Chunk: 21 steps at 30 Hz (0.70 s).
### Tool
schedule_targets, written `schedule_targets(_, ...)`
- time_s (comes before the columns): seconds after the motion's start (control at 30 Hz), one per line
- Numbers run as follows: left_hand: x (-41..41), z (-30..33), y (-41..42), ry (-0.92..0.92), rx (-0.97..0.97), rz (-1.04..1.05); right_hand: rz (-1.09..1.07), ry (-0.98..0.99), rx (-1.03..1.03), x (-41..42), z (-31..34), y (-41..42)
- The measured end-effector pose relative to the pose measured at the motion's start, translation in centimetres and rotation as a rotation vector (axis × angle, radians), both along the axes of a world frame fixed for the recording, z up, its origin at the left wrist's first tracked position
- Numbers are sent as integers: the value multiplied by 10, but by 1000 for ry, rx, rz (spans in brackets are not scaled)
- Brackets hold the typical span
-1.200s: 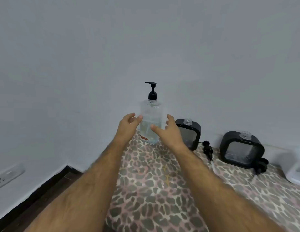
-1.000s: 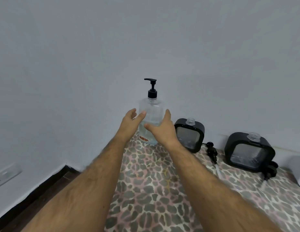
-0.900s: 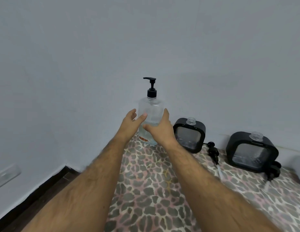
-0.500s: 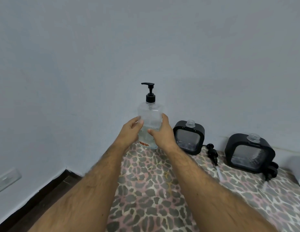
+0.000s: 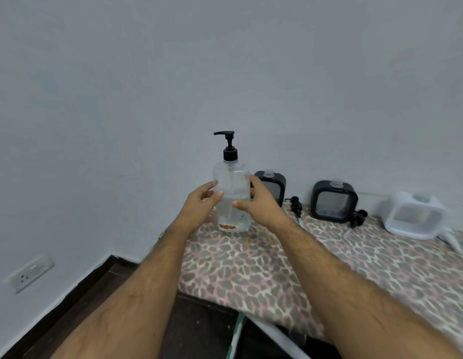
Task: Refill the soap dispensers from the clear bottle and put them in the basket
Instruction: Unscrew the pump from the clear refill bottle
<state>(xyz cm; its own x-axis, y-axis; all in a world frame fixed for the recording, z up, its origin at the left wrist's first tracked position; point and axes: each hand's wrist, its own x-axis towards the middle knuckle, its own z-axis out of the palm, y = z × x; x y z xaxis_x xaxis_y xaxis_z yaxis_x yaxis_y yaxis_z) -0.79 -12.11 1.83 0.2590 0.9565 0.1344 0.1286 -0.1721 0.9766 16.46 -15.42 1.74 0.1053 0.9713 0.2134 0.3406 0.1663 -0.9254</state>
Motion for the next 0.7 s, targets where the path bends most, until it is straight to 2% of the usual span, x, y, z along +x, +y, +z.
schedule_targets(0.4,24,-2,-120,-2,9,-98,-35,23,-6,27,2,-133)
schedule_targets(0.7,17,-11,-137,61,31,-96,-67,55,-32,15,-20,-149)
